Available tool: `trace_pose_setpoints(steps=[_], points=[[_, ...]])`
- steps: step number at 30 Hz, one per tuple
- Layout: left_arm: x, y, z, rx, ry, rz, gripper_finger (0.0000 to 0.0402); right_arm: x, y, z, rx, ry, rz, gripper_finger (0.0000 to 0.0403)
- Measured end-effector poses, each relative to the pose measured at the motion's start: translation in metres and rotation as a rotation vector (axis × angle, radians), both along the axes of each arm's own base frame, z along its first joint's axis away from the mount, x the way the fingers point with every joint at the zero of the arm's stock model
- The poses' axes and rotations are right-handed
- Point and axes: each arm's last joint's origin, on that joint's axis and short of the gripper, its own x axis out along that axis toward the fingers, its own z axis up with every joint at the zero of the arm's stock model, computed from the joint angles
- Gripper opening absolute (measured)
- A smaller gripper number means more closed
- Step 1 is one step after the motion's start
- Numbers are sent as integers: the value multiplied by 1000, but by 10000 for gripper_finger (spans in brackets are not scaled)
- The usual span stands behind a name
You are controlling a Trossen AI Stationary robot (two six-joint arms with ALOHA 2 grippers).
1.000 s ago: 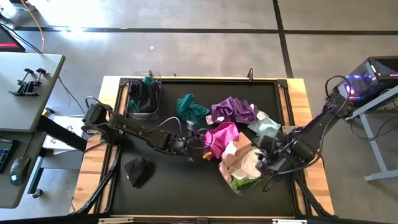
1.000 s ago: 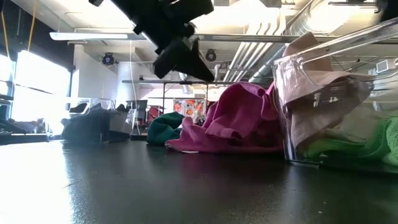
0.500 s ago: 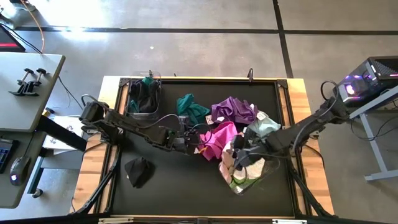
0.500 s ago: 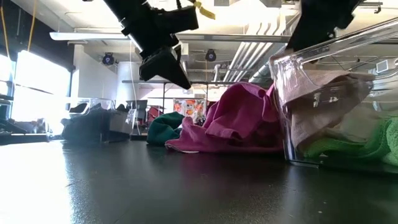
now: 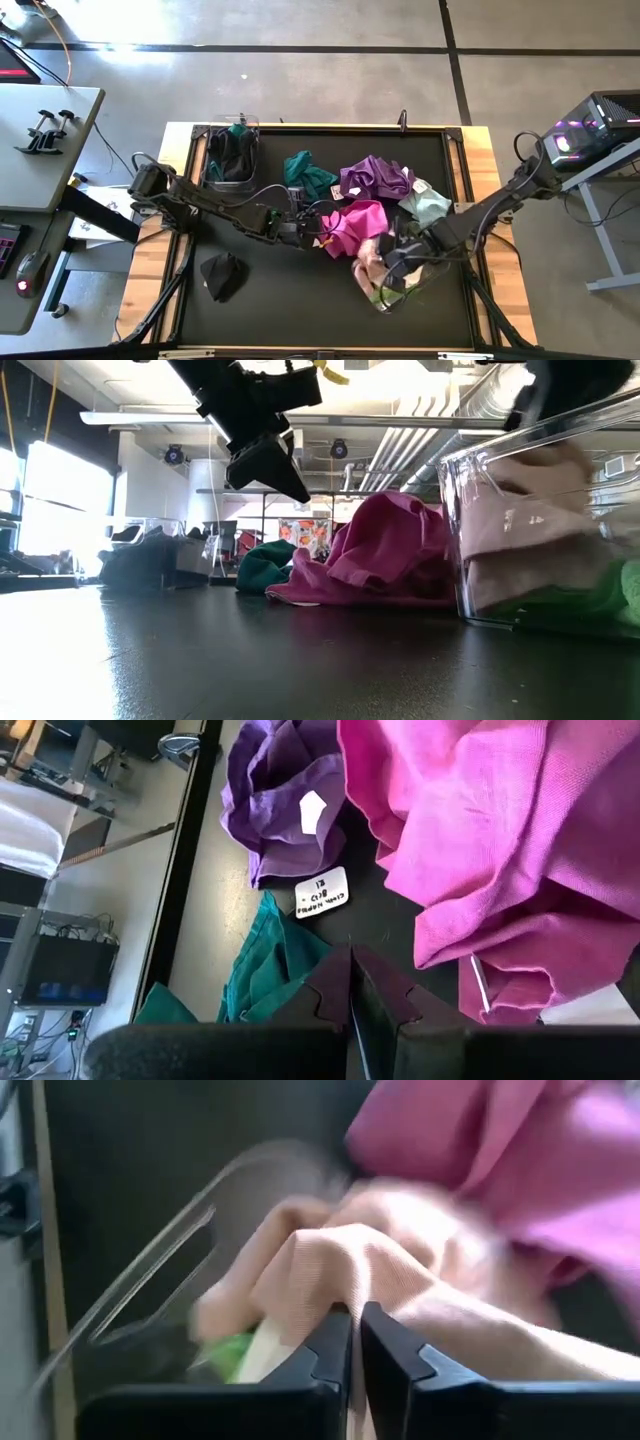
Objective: Sort towels by color in basket
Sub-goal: Put the pink towel into the bottom transparent bin
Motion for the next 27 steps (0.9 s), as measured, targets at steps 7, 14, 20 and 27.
trace_pose_setpoints(steps=[7,14,20,27], points=[[1,0,0,-2,-9,2,0,-22,16,-17,87,134,-116,5],[1,0,0,8,1,-9,0,-51,17,-61,165,319,-222,14],[1,0,0,4,0,-10,0,-49,13,-57,221,403,-192,78],[12,2,2,-148,-76,-95,0,-32,19,-1,248,369,-129,141]])
